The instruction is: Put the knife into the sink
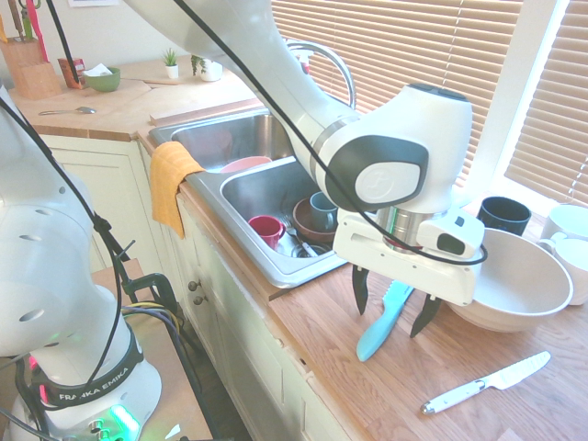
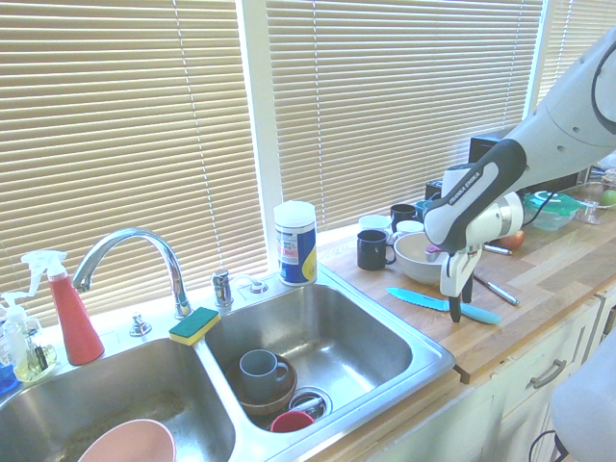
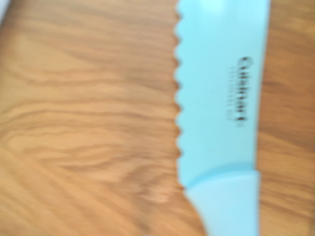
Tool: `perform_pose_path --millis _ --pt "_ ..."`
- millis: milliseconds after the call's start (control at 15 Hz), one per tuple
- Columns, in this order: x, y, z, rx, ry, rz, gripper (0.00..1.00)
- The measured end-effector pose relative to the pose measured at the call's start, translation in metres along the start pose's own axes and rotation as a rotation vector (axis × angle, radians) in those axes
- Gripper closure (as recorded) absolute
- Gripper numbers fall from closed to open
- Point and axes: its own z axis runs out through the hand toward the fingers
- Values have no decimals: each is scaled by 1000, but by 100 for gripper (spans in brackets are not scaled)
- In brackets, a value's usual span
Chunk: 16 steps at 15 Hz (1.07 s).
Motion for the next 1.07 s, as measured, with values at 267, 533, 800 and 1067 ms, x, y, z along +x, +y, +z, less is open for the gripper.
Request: perform_pose_path --millis 267,533,800,1067 --pt "4 4 0 43 -3 34 100" --pt "6 4 0 60 7 34 100" --pt "7 2 1 62 37 32 100" --pt "5 1 1 63 37 30 100"
